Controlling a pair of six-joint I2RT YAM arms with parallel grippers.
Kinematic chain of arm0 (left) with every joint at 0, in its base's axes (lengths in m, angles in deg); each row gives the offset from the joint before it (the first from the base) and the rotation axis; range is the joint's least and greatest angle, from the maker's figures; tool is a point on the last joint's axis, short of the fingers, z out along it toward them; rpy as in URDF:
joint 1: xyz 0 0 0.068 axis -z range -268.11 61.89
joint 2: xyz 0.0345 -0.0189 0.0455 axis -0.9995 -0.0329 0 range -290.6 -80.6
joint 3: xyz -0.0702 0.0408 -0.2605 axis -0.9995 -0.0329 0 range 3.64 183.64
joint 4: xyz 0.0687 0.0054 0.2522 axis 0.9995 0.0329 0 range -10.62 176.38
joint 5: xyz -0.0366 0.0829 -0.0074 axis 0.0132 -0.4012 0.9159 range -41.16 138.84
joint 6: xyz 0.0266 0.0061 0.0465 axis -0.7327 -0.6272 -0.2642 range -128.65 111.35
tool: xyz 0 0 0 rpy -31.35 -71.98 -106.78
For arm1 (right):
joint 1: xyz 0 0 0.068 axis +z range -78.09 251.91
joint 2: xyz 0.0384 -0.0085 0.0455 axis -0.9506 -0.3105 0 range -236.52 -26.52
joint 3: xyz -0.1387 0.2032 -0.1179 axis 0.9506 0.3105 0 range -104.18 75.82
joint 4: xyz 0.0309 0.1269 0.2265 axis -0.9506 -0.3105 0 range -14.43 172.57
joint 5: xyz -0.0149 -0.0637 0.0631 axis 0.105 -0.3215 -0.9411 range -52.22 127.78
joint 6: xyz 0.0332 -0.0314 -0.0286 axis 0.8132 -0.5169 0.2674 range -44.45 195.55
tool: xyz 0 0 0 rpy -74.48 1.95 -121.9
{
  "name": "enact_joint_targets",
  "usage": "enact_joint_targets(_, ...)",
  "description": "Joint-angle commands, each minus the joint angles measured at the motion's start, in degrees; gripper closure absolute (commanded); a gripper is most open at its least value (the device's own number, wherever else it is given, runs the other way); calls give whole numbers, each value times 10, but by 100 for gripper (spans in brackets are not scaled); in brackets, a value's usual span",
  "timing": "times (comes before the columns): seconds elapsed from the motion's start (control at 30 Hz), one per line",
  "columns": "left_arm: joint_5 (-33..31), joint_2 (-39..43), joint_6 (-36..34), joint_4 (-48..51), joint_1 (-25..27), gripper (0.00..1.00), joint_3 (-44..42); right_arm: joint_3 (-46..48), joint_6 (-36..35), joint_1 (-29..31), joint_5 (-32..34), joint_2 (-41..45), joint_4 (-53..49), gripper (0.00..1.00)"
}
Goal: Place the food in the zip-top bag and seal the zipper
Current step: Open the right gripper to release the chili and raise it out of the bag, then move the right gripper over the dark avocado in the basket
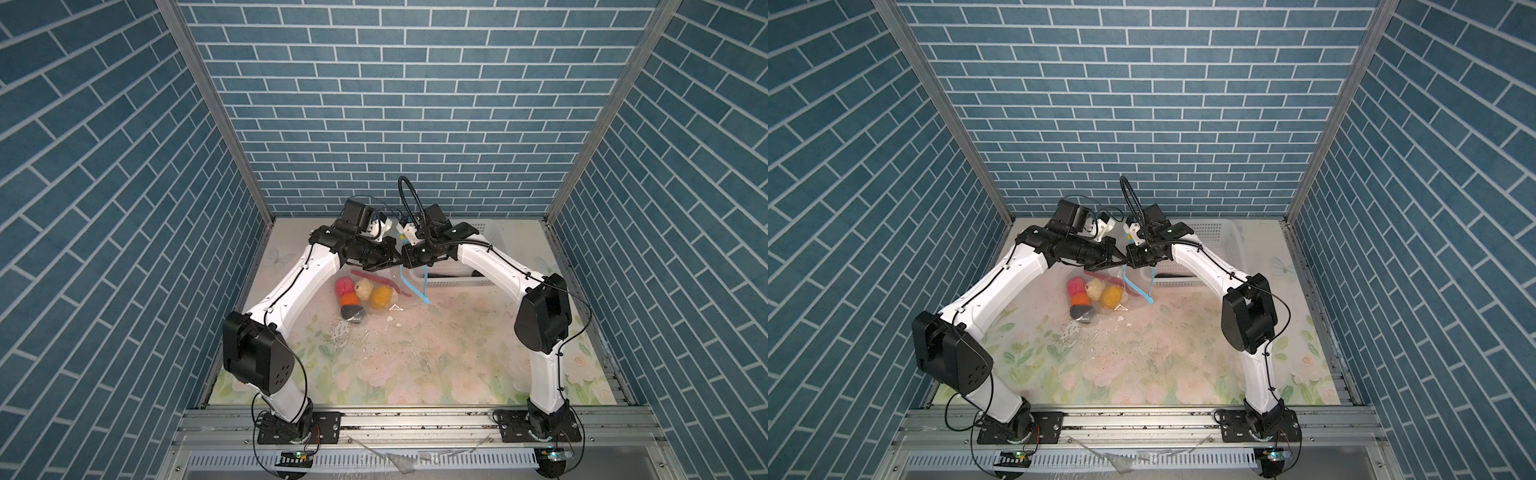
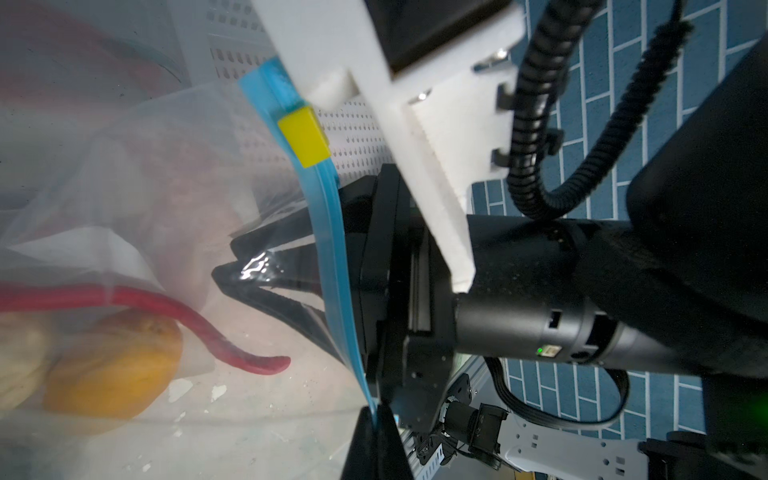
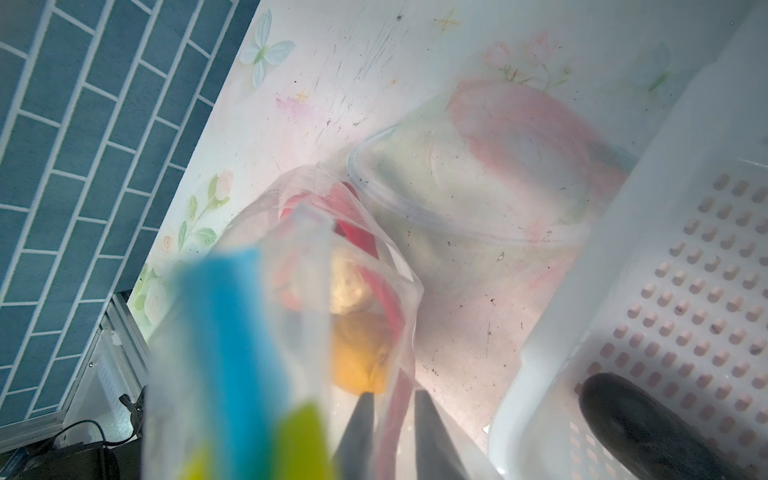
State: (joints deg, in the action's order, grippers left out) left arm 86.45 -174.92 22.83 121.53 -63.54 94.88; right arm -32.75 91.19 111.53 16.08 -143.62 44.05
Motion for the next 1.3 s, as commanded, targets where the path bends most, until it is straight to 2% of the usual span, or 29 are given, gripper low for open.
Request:
enact_joint_targets(0.0, 5, 11, -4, -6, 3, 100, -5, 15, 9, 12, -21, 9, 5, 79)
enact_joint_targets(0.27, 2, 12, -7, -2, 3, 100, -5, 44, -2, 12, 6, 84, -10, 77)
enact_joint_targets(0.53, 1, 13, -13, 1, 0, 100, -5, 49, -52, 2, 105, 150, -95, 71)
enact_joint_targets(0.73, 2, 16, -15, 0, 0, 100, -10, 48, -78, -43, 190, 179, -160, 65)
enact_joint_targets(0.97, 5, 18, -13, -3, 0, 100, -16, 69, -92, -114, 264, 180, -180, 57)
enact_joint_targets(1.1, 5, 19, -15, -4, -1, 100, -17, 60, -87, -154, 292, 142, -211, 51)
enact_joint_targets(1.27, 8, 17, -15, -3, 0, 100, -15, 34, -90, -173, 307, 97, -237, 45)
